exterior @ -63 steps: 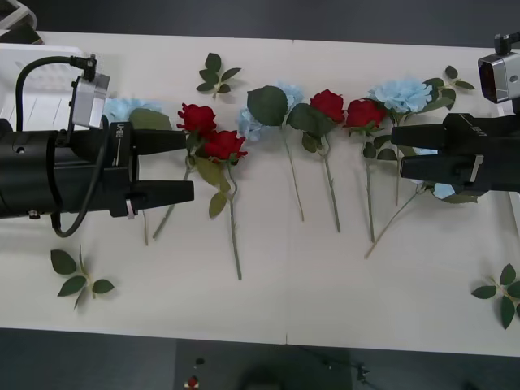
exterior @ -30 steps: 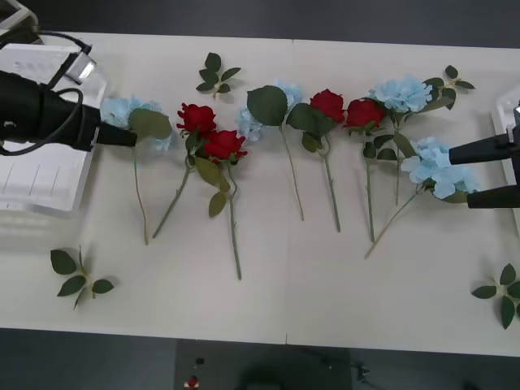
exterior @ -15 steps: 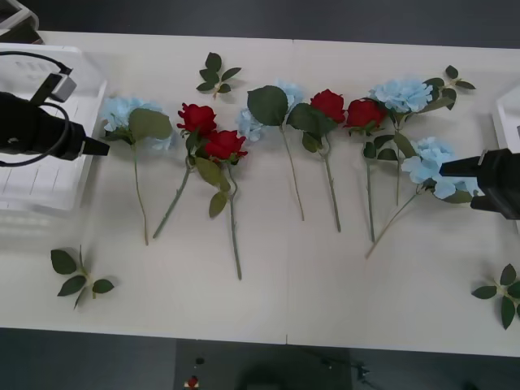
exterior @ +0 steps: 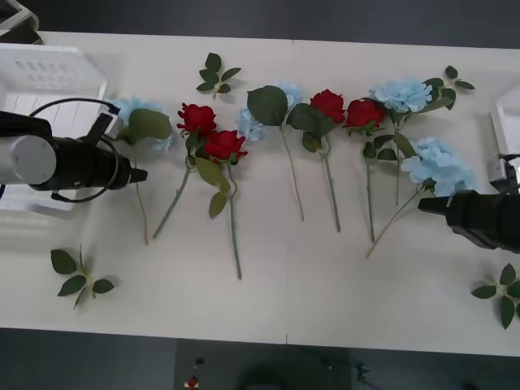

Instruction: Put the red flowers into the right box and the blue flowers into the left box

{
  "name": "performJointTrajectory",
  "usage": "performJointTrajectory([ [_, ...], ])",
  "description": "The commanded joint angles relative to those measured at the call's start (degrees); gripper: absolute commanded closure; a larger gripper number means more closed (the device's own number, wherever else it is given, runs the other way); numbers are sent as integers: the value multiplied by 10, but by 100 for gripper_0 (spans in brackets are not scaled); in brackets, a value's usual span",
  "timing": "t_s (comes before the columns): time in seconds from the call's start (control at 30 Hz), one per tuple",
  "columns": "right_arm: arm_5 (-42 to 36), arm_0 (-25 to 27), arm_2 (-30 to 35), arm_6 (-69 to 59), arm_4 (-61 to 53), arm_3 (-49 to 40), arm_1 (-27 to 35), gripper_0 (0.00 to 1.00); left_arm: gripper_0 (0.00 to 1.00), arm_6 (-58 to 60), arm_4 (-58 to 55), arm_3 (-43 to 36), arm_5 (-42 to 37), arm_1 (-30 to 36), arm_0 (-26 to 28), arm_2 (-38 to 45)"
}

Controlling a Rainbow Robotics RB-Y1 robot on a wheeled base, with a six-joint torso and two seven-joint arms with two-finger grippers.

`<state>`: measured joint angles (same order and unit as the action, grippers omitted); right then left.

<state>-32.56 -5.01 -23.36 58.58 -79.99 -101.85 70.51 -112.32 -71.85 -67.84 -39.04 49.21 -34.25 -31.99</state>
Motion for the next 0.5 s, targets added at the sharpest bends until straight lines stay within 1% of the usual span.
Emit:
performJointTrajectory([
  [0.03,0,-13,7,-72,63,8,-31,0,1,17,23,-5,6,-9,0,9],
  [0.13,-13,-24,7,-92,113,17,-59,0,8,21,29,-5,6,-21,0,8],
  [0.17,-20,-31,7,-102,135,25,-71,0,16,24,40,-5,6,-26,-1,8],
  [0.2,-22,-33,7,-109,145,29,-77,0,21,25,47,-5,6,-30,-2,9],
  [0.23,-30,-42,7,-118,164,36,-87,0,37,28,61,-5,6,-36,-4,9],
  [0.3,-42,-55,7,-132,186,46,-100,0,61,37,79,-5,7,-42,-5,9],
  [0.33,-50,-62,7,-141,201,50,-110,0,86,50,92,-5,7,-46,-6,9],
  [0.37,-55,-68,7,-148,214,53,-117,0,96,59,102,-5,7,-49,-6,8],
  [0.4,-61,-74,7,-156,224,55,-123,0,100,65,112,-5,7,-53,-6,9],
  [0.5,-82,-94,6,-178,261,66,-146,0,100,79,143,-5,17,-63,-7,9],
])
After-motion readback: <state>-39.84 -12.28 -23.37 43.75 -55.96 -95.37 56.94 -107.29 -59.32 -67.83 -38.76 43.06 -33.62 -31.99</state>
